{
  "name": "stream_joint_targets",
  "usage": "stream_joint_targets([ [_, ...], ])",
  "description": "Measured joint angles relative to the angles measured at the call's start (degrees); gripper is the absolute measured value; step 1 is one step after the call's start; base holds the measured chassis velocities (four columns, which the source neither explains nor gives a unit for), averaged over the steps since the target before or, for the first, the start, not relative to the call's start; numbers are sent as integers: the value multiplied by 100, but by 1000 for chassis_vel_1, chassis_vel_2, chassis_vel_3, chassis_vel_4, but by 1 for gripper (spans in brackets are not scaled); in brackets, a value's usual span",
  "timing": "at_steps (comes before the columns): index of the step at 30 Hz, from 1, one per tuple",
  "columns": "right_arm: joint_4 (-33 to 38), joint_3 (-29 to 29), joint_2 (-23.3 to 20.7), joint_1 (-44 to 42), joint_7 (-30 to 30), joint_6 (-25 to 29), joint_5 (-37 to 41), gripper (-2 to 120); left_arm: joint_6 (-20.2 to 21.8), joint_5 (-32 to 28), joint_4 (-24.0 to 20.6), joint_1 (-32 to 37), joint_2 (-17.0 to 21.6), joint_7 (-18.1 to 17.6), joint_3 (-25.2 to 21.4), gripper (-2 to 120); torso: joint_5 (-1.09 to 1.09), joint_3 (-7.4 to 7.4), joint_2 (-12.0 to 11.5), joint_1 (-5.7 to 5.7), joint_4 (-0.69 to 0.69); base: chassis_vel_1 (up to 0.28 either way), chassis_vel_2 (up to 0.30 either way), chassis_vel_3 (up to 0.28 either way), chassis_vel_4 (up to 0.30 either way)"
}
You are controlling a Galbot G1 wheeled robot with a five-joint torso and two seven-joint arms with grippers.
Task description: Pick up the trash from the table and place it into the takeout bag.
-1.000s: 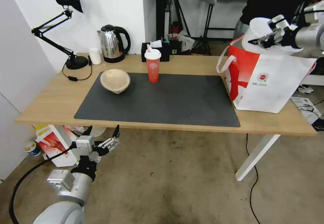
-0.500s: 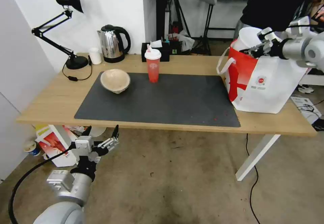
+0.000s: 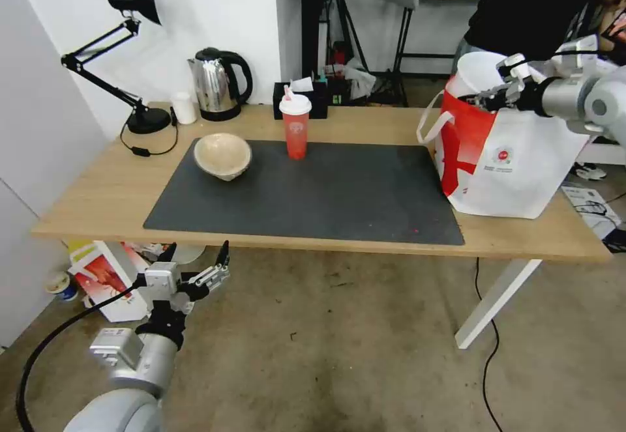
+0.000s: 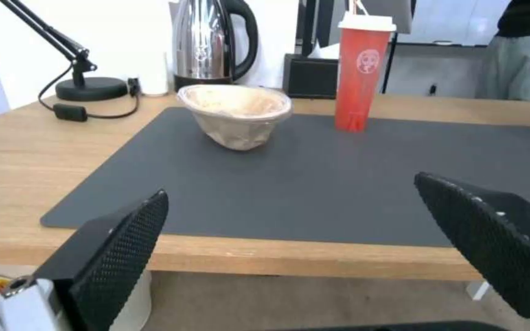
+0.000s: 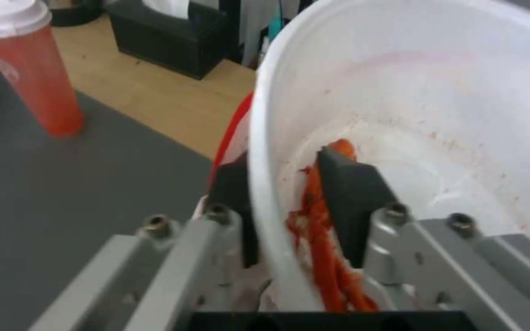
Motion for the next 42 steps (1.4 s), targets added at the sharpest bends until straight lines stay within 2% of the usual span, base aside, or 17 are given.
stream_joint_targets([
  [7,-13,-1,-22,146,101,-1,93,55,2,-15,-41,11,9,5,-22,100,0,0,0,0,0,0,0,0,0],
  [8,-13,-1,-22,146,101,-1,93,55,2,-15,-41,11,9,5,-22,100,0,0,0,0,0,0,0,0,0],
  [11,-13,-24,-29,183,111,-3,103,72,3,-19,-57,19,2,6,-22,100,0,0,0,0,1,0,0,0,0],
  [13,-14,-29,-37,184,109,-4,107,75,3,-20,-58,23,-1,6,-21,100,0,0,0,0,1,0,0,0,0],
  [14,-15,-32,-42,185,108,-4,106,82,4,-20,-59,24,-1,7,-21,100,0,0,0,0,0,0,0,0,0],
  [15,-15,-32,-42,185,108,-4,106,82,4,-20,-59,24,-1,7,-21,100,0,0,0,0,0,0,0,0,0],
  [18,-25,-43,-54,178,114,-4,93,96,5,-19,-69,29,3,7,-27,100,0,0,0,0,0,0,0,0,0],
  [21,-26,-44,-54,178,141,-5,90,100,6,-18,-80,35,2,8,-27,100,0,0,0,0,0,0,0,0,0],
  [33,-34,-106,-61,250,173,-5,64,100,8,-17,-94,33,-4,8,-37,100,1,0,0,0,0,0,0,0,0],
  [42,197,330,97,439,357,-2,846,100,8,-17,-120,57,-7,7,-70,100,-1,0,0,0,0,0,0,0,0],
])
